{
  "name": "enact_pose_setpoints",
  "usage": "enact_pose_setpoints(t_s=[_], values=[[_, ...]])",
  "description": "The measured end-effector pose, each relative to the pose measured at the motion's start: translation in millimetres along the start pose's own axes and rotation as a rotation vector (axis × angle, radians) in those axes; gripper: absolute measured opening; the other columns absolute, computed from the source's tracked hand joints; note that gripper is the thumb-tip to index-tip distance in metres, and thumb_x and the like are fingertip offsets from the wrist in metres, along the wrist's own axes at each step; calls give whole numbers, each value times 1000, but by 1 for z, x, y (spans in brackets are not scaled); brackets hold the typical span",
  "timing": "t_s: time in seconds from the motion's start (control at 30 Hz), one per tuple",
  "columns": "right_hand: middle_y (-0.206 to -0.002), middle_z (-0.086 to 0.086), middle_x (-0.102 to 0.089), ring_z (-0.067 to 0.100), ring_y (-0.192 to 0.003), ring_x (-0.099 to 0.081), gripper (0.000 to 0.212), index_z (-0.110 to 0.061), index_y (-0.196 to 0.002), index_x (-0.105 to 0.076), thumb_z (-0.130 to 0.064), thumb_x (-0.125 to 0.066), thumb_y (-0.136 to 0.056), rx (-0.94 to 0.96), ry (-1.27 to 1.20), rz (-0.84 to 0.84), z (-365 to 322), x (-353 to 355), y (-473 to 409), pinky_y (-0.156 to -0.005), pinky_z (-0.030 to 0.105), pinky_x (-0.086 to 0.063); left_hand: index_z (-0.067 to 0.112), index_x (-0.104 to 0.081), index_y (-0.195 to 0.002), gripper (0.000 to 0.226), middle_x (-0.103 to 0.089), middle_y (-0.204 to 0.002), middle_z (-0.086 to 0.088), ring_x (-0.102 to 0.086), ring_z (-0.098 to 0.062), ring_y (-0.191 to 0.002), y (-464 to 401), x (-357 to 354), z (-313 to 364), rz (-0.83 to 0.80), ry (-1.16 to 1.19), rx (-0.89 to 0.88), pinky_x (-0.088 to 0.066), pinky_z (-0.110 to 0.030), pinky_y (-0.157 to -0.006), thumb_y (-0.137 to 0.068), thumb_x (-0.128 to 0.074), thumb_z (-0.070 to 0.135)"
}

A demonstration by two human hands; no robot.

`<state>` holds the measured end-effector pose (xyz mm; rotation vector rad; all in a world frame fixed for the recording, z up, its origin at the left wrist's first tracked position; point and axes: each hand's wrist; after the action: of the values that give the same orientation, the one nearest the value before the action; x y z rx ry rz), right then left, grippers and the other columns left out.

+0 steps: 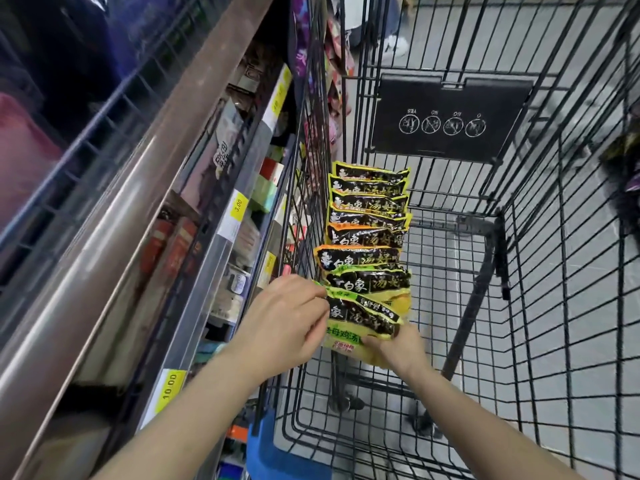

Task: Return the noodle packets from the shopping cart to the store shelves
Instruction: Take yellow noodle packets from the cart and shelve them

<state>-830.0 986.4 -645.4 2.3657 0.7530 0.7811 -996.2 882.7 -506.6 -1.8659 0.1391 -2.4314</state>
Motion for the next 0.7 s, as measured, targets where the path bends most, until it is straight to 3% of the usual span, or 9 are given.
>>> enact_pose_setpoints(t_s=[0.1,0.27,0.33,0.47,0.6,0.7], values=[[-93,-2,-69,16,-88,-64,30,-17,-97,-61,-15,-79,-73,62,-23,36,-6,-1,9,-80,31,-54,13,-73,-76,26,-70,-82,2,-64,-14,-77,-1,1,1,-24,-28,-7,-50,-31,-85,-84,-50,22],[-88,-9,-71,14,-86,-65,26,-27,-97,-66,-31,-77,-73,159,71,62,-22,23,20,-77,37,-56,17,-70,-72,34,-69,-71,5,-63,-14,-61,-5,3,4,-151,-91,41,-53,-29,-72,-84,-41,28],[-86,-10,-71,13,-84,-65,25,-28,-97,-67,-32,-76,-75,174,105,61,-34,41,24,-74,35,-55,19,-69,-77,35,-67,-74,8,-64,-14,-63,-13,10,15,-184,-107,113,-51,-27,-68,-86,-37,32],[-80,-6,-69,8,-72,-64,11,-16,-87,-67,-20,-75,-79,206,37,55,-67,89,30,-59,19,-50,19,-59,-110,29,-61,-107,5,-60,-17,-95,-37,10,40,-239,96,421,-46,-29,-73,-95,-39,33],[-74,-2,-66,-4,-44,-58,13,-18,-76,-59,-18,-70,-83,224,-25,89,-92,130,36,-40,10,-43,17,-58,-104,18,-60,-97,-2,-56,-21,-86,-62,-21,40,-348,294,743,-43,-27,-69,-91,-49,25],[-78,0,-68,7,-56,-61,12,-16,-77,-59,-19,-68,-85,235,-52,105,-104,152,38,-39,9,-42,8,-56,-107,19,-58,-100,-7,-53,-22,-87,-71,-54,30,-348,542,940,-38,-25,-68,-91,-52,17]])
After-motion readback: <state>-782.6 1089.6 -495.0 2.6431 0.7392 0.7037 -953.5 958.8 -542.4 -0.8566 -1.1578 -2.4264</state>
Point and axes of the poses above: each hand's wrist, its own y-axis away from the middle knuckle, its own x-axis out of the back of the hand, z = x × y
